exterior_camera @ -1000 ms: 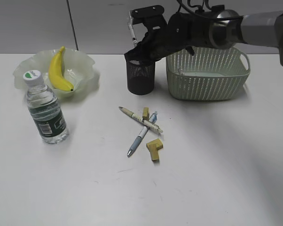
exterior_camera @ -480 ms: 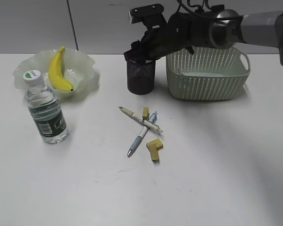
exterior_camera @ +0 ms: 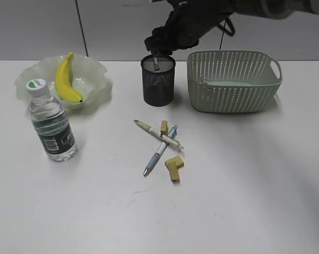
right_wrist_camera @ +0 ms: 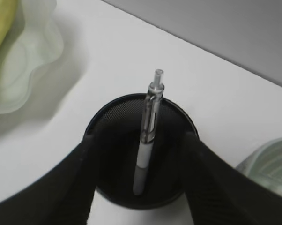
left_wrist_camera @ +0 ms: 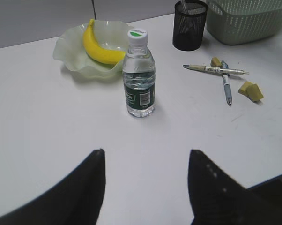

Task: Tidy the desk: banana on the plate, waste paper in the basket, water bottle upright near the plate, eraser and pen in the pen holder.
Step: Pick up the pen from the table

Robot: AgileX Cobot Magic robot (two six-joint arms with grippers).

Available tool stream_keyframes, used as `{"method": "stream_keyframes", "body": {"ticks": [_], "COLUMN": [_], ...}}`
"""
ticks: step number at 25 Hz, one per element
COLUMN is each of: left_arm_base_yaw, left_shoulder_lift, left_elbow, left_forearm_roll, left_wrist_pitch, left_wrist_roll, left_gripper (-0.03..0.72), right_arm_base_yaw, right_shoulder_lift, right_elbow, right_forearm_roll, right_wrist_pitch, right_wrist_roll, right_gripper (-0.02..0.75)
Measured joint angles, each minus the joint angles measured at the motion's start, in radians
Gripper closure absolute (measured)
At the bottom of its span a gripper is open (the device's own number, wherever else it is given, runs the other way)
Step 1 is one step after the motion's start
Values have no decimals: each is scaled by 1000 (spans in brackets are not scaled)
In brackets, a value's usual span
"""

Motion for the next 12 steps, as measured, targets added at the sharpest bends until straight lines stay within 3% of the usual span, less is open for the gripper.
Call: {"method": "stream_keyframes", "body": {"ticks": [12], "left_arm_base_yaw": [0], "left_shoulder_lift": [0], "left_elbow": [0], "left_forearm_roll": [0], "left_wrist_pitch": [-1], "left_wrist_roll": [0], "left_gripper": [268], "right_arm_base_yaw": [0], "right_shoulder_lift": [-198], "right_elbow": [1], "right_forearm_roll": [-120], "right_wrist_pitch": [573], "right_wrist_roll": [158], "right_gripper": [289]}}
